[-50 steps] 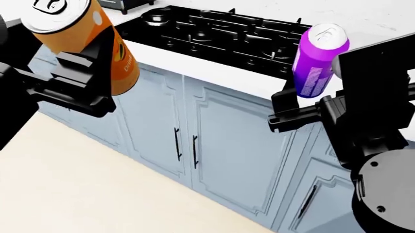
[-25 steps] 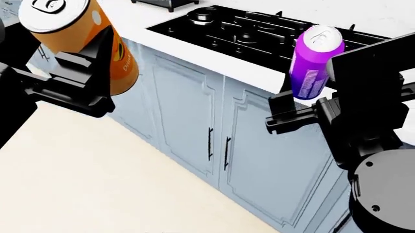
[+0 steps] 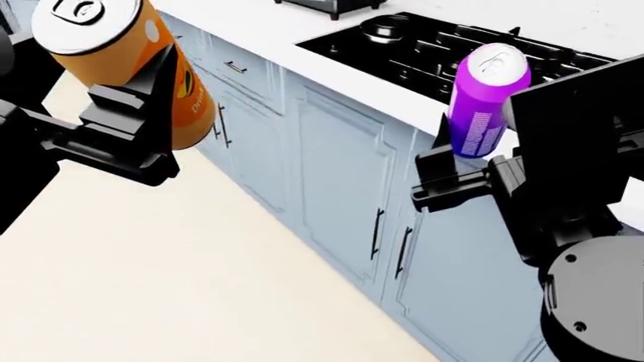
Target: Move the drinks to the dining counter.
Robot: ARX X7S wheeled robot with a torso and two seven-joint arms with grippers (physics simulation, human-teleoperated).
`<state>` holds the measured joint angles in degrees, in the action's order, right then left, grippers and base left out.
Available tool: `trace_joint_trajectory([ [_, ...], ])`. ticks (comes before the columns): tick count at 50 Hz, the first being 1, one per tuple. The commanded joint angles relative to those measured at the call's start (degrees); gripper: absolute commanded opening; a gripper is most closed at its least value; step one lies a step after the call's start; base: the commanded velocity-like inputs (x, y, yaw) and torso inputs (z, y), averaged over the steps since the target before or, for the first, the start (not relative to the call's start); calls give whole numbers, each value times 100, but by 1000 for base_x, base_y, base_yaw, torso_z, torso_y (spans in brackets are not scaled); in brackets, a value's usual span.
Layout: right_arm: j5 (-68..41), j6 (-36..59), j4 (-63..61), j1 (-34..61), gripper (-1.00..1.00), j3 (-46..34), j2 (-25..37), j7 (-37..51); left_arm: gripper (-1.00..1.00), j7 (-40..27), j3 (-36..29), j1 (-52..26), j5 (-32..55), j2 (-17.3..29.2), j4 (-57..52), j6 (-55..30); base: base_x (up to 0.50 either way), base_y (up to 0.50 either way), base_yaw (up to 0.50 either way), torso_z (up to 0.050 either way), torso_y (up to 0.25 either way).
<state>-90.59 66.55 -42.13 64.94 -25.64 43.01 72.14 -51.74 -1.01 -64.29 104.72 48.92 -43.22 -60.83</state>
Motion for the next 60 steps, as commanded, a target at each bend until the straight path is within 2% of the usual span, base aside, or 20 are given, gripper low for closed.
trace_joint_trajectory([
  [1, 31, 37, -20, 59, -100, 16, 19, -36, -100, -16, 16, -15, -26, 28, 29, 41, 117, 126, 500, 0, 0],
  [32, 133, -1, -57, 64, -100, -83, 42, -110, -100, 37, -147, -7, -163, -64, 32, 41, 108, 144, 500, 0, 1],
  [51, -74, -140, -216, -54, -100, 55, 323, 15, -100, -49, -543, -430, -169, -279, 181, -50, 88, 166, 500, 0, 1],
  [60, 72, -89, -136, 10, -100, -71, 182, -53, -100, -53, -616, -473, -164, -284, 184, -63, 75, 177, 500, 0, 1],
])
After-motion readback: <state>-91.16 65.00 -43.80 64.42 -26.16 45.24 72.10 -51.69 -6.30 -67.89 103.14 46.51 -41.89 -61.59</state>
